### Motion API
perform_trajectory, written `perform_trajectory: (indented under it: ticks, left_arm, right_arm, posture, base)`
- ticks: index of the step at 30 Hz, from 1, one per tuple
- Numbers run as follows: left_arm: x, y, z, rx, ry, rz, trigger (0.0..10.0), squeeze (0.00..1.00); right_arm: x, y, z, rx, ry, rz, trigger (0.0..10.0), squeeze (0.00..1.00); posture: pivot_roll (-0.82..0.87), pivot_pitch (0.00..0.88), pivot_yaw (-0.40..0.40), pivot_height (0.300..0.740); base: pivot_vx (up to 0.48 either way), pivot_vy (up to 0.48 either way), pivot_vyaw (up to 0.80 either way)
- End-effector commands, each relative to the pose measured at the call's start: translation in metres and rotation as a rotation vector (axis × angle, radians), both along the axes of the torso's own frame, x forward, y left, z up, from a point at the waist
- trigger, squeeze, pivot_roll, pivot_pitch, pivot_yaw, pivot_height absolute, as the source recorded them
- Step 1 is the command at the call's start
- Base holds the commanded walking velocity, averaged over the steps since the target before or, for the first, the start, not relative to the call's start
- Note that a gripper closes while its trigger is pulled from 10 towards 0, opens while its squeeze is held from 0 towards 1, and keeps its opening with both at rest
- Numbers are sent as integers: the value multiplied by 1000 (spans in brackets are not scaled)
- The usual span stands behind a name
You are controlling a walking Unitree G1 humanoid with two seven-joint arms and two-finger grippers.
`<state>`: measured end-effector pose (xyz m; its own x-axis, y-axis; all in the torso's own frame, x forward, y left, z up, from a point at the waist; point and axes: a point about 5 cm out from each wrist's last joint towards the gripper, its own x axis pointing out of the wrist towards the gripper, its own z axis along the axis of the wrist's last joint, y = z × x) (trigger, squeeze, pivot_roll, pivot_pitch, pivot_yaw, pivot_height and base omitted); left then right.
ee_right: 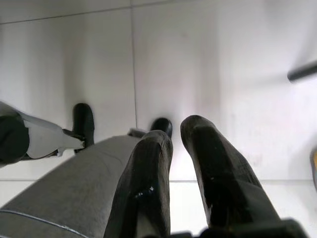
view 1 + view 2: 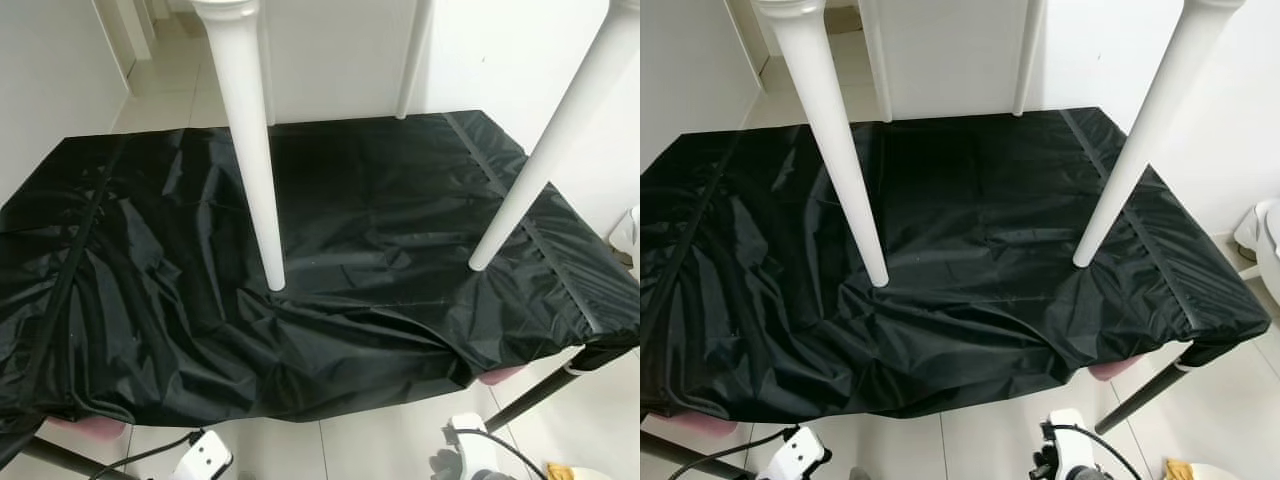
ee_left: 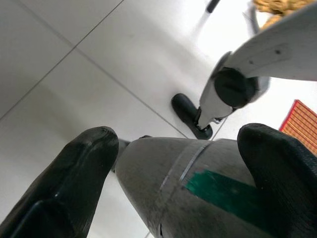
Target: Building children table
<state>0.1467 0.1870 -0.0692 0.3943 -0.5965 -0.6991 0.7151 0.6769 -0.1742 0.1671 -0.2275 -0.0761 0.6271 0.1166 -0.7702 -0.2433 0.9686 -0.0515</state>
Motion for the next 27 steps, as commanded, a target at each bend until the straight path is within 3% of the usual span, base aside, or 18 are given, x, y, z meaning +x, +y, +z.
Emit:
perform_trajectory:
  ticks: [1,2,3,9,11,17,27]
  left_arm:
    - [-17,23,-21,329,-6,351,10000,0]
    - [-17,23,-21,329,-6,351,10000,0]
    - [-14,24,-23,338,25,450,10000,0]
    - [-13,25,-26,335,63,537,10000,0]
    - [-16,26,-29,370,106,588,10000,0]
    - [-19,13,-34,373,157,572,10000,0]
    - [-8,-14,-34,332,161,572,10000,0]
  right_arm:
    - [-10,2,-7,0,42,-81,10000,0]
    - [-10,2,-7,0,42,-81,10000,0]
    - [-14,3,-10,-17,61,-127,10000,0]
    - [-17,4,-13,-48,80,-166,10000,0]
    - [-19,8,-15,-66,98,-187,10000,0]
    - [-19,15,-18,-81,124,-196,10000,0]
    - [-23,23,-21,-89,162,-177,10000,0]
  posture:
    - [-27,55,12,740]
    - [-27,55,12,740]
    - [-33,52,14,740]
    - [-48,38,18,740]
    - [-64,21,17,740]
    - [-69,0,14,740]
    - [-48,0,5,740]
  base:
    - [0,0,0]
    - [0,0,0]
    - [0,0,0]
    - [0,0,0]
    - [0,0,0]
    - [0,0,0]
    - [0,0,0]
